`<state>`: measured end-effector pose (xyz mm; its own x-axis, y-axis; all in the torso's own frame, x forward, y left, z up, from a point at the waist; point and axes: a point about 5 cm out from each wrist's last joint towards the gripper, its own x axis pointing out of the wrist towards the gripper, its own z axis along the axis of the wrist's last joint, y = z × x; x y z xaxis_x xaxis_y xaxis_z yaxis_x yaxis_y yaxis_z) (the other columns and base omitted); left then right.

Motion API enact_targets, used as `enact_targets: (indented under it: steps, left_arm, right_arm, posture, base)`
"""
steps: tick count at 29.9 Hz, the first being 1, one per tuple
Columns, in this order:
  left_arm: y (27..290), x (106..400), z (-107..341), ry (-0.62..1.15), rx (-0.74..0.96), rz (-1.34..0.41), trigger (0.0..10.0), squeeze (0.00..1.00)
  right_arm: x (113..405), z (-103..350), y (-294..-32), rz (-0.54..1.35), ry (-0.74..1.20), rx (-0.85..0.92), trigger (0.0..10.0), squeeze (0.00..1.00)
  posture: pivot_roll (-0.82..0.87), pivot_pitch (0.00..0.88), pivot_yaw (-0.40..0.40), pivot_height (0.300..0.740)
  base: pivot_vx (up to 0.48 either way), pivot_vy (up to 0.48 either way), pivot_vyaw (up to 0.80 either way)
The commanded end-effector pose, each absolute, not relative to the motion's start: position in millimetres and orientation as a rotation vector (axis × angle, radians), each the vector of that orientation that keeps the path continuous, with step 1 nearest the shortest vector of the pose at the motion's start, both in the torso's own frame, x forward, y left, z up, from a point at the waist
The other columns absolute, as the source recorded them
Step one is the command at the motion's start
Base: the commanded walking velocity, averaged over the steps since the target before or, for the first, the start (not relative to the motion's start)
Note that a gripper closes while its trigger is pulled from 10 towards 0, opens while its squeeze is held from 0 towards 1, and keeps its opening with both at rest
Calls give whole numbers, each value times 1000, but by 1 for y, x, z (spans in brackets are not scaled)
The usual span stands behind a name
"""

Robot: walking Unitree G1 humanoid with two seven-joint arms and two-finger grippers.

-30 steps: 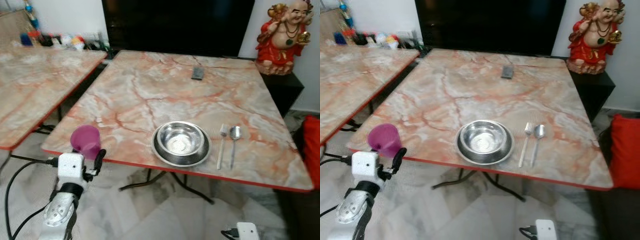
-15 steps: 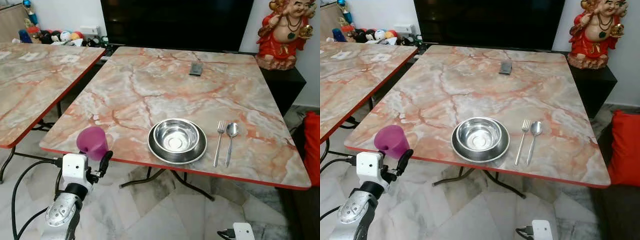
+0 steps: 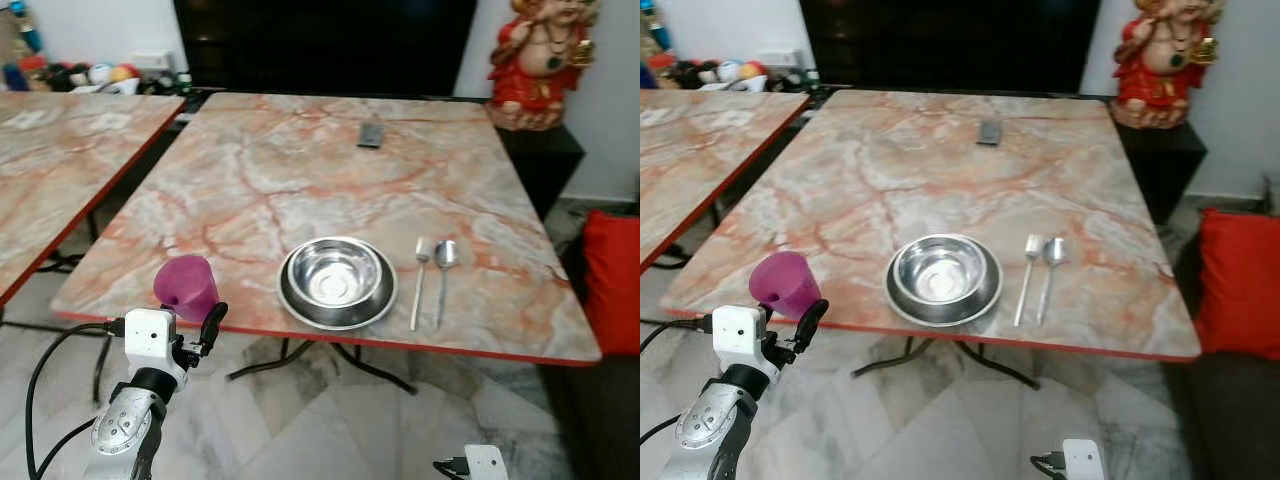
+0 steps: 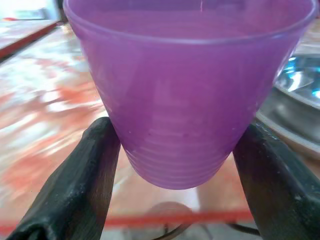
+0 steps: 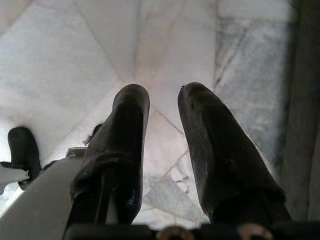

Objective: Setting the table

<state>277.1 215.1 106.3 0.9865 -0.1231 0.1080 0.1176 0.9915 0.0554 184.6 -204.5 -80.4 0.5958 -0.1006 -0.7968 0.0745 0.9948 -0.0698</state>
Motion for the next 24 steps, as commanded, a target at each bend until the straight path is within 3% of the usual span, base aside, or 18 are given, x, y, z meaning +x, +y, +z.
enact_targets:
  steps: [1,3,11,24]
  left_arm:
    - [215,277,111,-128,46,-122,10000,0]
    - [215,277,111,-128,44,-123,10000,0]
    - [213,277,113,-135,40,-125,10000,0]
    - [212,281,123,-152,36,-132,10000,0]
  right_arm:
    - [181,-83,-204,-105,945,-27,10000,0]
    - [181,-82,-204,-111,942,-22,10000,0]
    - [182,-82,-204,-106,934,-29,10000,0]
    - [182,-82,-204,-104,934,-30,10000,0]
  posture:
    - [21,93,-7,740]
    - [21,93,-7,740]
    - [21,94,-7,740]
    - [23,98,-6,740]
  base:
    - [368,0,-800]
    - [368,0,-763]
    - [348,0,0]
    - [0,0,0]
